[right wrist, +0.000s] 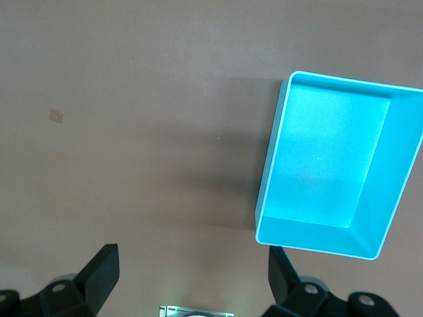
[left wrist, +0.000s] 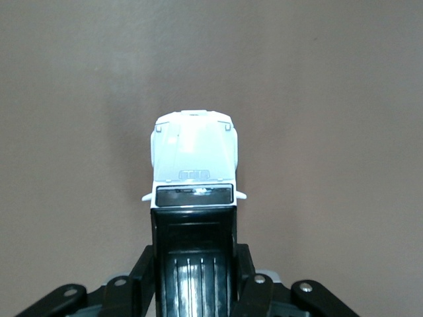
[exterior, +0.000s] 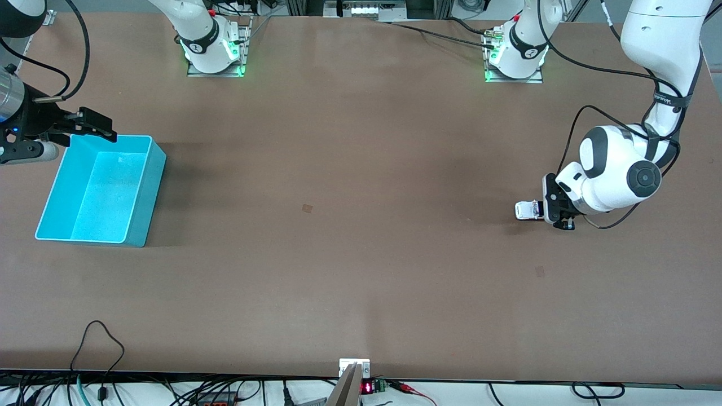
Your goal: Wind and store white jeep toy
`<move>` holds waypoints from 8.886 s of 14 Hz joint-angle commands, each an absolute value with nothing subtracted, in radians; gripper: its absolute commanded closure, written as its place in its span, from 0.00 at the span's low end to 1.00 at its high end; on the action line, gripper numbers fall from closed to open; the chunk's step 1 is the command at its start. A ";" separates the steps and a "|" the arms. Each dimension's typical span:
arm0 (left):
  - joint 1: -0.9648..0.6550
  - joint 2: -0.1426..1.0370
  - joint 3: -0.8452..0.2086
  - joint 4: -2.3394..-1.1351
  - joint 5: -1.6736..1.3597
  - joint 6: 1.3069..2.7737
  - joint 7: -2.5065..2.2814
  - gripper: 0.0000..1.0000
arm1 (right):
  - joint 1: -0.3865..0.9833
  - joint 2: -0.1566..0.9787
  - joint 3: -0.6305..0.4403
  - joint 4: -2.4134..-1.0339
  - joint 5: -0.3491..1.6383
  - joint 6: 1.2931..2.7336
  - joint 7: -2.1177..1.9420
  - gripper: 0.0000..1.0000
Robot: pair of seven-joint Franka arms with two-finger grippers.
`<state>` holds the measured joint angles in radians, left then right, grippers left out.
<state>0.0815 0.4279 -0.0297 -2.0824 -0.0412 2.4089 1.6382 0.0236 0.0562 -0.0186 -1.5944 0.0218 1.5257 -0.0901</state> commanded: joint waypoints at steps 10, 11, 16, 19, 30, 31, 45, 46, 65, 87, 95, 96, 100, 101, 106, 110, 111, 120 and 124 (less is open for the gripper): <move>0.107 0.436 -0.043 -2.134 -0.037 2.537 1.640 0.84 | 0.021 0.054 -0.018 -1.586 0.038 1.523 -0.092 0.00; 0.107 0.439 -0.043 -2.132 -0.037 2.537 1.641 0.84 | 0.021 0.054 -0.018 -1.586 0.038 1.523 -0.092 0.00; 0.115 0.446 -0.043 -2.129 -0.026 2.537 1.646 0.84 | 0.021 0.054 -0.018 -1.586 0.038 1.523 -0.092 0.00; 0.140 0.459 -0.043 -2.125 -0.023 2.537 1.654 0.84 | 0.021 0.054 -0.018 -1.586 0.038 1.523 -0.092 0.00; 0.245 0.503 -0.044 -2.117 -0.021 2.537 1.755 0.84 | 0.025 0.054 -0.017 -1.586 0.037 1.523 -0.086 0.00; 0.252 0.506 -0.044 -2.117 -0.021 2.537 1.769 0.84 | 0.025 0.054 -0.017 -1.586 0.037 1.523 -0.084 0.00; 0.403 0.610 -0.066 -2.019 0.020 2.537 1.956 0.82 | 0.025 0.054 -0.017 -1.586 0.037 1.522 -0.083 0.00; 0.414 0.620 -0.064 -2.007 0.020 2.537 1.957 0.82 | 0.025 0.054 -0.017 -1.586 0.037 1.522 -0.083 0.00; 0.472 0.276 -0.227 -2.003 0.014 2.215 1.960 0.00 | 0.025 0.054 -0.017 -1.586 0.037 1.522 -0.083 0.00; 0.232 0.169 -0.250 -1.950 -0.077 2.212 1.073 0.00 | 0.021 0.054 -0.018 -1.586 0.035 1.523 -0.083 0.00; 0.183 0.167 -0.141 -1.839 -0.083 2.127 0.614 0.00 | 0.021 0.055 -0.018 -1.586 0.031 1.523 -0.081 0.00; 0.157 0.167 -0.114 -1.827 -0.083 2.082 0.532 0.00 | 0.021 0.057 -0.017 -1.586 0.032 1.523 -0.084 0.00; 0.118 0.152 -0.078 -1.752 -0.077 1.928 0.277 0.00 | 0.072 0.086 -0.017 -1.585 0.032 1.522 -0.091 0.00; 0.097 0.138 -0.057 -1.752 -0.077 1.916 0.237 0.00 | 0.083 0.097 -0.017 -1.586 0.032 1.516 -0.087 0.00; 0.048 0.110 0.006 -1.668 -0.077 1.820 0.085 0.00 | 0.113 0.161 -0.017 -1.595 0.029 1.506 -0.104 0.00; 0.052 0.078 0.006 -1.566 -0.077 1.642 -0.047 0.00 | 0.120 0.184 -0.017 -1.632 0.029 1.546 -0.210 0.00; 0.051 0.062 0.006 -1.566 -0.081 1.631 -0.081 0.00 | 0.123 0.178 -0.017 -1.664 0.032 1.589 -0.263 0.00; 0.061 -0.011 -0.008 -1.589 -0.066 1.580 -0.071 0.00 | -0.049 0.120 0.294 -2.040 -0.044 2.095 -0.863 0.00; 0.061 -0.052 -0.008 -1.646 -0.063 1.623 -0.034 0.00 | -0.063 0.133 0.308 -2.183 -0.107 2.336 -1.081 0.00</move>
